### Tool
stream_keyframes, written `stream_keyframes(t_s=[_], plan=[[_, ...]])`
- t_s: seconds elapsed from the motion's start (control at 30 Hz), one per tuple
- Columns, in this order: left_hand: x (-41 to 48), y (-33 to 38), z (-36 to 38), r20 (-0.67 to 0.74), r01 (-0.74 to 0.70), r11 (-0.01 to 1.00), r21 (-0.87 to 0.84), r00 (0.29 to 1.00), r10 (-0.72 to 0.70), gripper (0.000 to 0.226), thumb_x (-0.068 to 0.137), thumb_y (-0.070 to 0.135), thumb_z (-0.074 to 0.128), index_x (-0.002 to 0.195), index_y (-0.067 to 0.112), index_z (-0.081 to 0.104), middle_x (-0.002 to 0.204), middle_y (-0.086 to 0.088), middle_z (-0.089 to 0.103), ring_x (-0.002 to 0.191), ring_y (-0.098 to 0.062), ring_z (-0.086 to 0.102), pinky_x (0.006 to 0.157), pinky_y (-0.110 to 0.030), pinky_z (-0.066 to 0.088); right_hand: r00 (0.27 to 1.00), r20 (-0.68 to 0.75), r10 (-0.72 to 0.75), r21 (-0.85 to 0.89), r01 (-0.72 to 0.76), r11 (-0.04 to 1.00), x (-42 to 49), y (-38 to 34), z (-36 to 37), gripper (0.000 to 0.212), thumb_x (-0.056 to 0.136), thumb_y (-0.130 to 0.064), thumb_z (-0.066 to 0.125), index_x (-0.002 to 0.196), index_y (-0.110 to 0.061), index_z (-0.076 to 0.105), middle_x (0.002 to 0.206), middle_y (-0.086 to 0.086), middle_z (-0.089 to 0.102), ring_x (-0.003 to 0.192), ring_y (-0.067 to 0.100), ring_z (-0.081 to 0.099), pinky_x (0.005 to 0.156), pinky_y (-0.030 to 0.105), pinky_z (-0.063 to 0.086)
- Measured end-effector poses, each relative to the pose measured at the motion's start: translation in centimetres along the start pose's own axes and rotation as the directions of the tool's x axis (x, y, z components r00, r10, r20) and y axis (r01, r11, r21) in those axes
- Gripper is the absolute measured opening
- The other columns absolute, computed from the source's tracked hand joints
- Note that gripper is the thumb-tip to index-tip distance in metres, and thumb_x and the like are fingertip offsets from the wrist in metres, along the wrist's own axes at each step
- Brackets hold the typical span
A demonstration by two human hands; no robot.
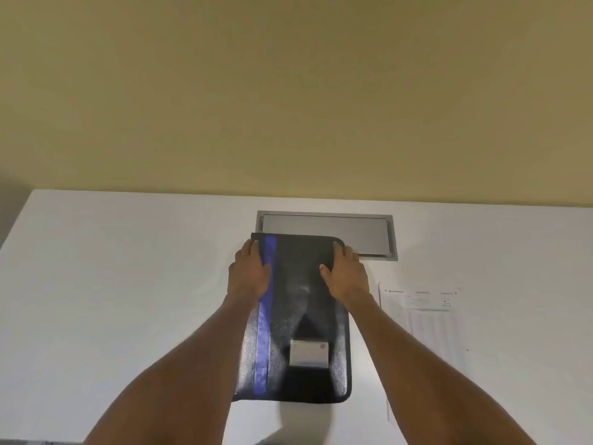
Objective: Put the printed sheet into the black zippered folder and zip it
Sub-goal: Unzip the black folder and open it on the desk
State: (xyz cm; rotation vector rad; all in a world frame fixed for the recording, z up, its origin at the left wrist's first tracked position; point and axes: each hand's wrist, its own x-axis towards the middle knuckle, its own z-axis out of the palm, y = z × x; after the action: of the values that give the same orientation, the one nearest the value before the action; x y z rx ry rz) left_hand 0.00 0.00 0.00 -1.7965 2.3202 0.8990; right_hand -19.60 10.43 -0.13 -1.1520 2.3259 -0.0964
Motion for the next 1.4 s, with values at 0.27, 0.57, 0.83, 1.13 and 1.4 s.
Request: stream_keyframes(t_s=[0.27, 0.57, 0.83, 1.13, 1.4], plan=[[6.7, 0.4, 0.1, 0.078, -0.011, 0.997, 0.073, 0.997, 0.005, 0.065, 0.099, 0.030, 0.060, 0.155, 0.013, 0.033, 0.162, -0.007, 0.031, 0.146, -0.030, 0.034, 0.109, -0.052, 0.045, 0.999, 0.054, 0.001, -0.121, 0.006, 0.993, 4.8, -0.7, -0.5, 0.076, 0.091, -0.052, 0.063, 0.153, -0.023, 0.029, 0.157, 0.008, 0.036, 0.142, 0.034, 0.040, 0.118, 0.051, 0.034], [9.5, 0.1, 0.9, 0.087, 0.024, 0.996, 0.087, 0.996, -0.032, 0.050, 0.102, 0.034, 0.055, 0.146, 0.012, 0.044, 0.142, -0.011, 0.048, 0.134, -0.031, 0.046, 0.101, -0.049, 0.053, 0.995, 0.103, -0.003, -0.173, 0.021, 0.985, 7.8, -1.1, -0.3, 0.069, 0.093, -0.051, 0.061, 0.148, -0.016, 0.038, 0.149, 0.011, 0.044, 0.138, 0.032, 0.043, 0.116, 0.047, 0.037], [9.1, -0.1, 0.7, 0.089, 0.054, 0.998, -0.042, 0.995, -0.050, 0.037, 0.102, 0.028, 0.058, 0.133, 0.008, 0.054, 0.132, -0.014, 0.051, 0.125, -0.032, 0.054, 0.101, -0.050, 0.054, 0.998, 0.063, -0.022, -0.204, 0.034, 0.978, 8.2, -0.8, -0.7, 0.061, 0.094, -0.054, 0.053, 0.140, -0.013, 0.047, 0.138, 0.013, 0.053, 0.129, 0.031, 0.049, 0.110, 0.046, 0.040], [7.3, -1.2, -0.8, 0.103, 0.050, 0.988, -0.149, 0.994, -0.035, 0.016, 0.095, 0.010, 0.066, 0.110, 0.006, 0.067, 0.118, -0.015, 0.060, 0.106, -0.035, 0.065, 0.095, -0.042, 0.056, 0.997, 0.050, -0.058, -0.191, 0.066, 0.979, 6.8, -2.8, -0.3, 0.040, 0.099, -0.039, 0.042, 0.115, -0.010, 0.064, 0.114, 0.010, 0.065, 0.111, 0.028, 0.060, 0.103, 0.045, 0.044], [5.9, -1.8, -1.8, 0.031, -0.015, 0.982, -0.188, 0.999, 0.021, 0.012, 0.093, 0.003, 0.065, 0.103, 0.003, 0.073, 0.105, -0.013, 0.065, 0.093, -0.027, 0.064, 0.083, -0.035, 0.053, 0.894, 0.238, -0.381, 0.362, 0.282, 0.889, 7.4, -10.9, 1.0, 0.031, 0.106, -0.011, 0.046, 0.127, -0.011, 0.068, 0.126, 0.013, 0.071, 0.105, 0.030, 0.067, 0.097, 0.041, 0.053]])
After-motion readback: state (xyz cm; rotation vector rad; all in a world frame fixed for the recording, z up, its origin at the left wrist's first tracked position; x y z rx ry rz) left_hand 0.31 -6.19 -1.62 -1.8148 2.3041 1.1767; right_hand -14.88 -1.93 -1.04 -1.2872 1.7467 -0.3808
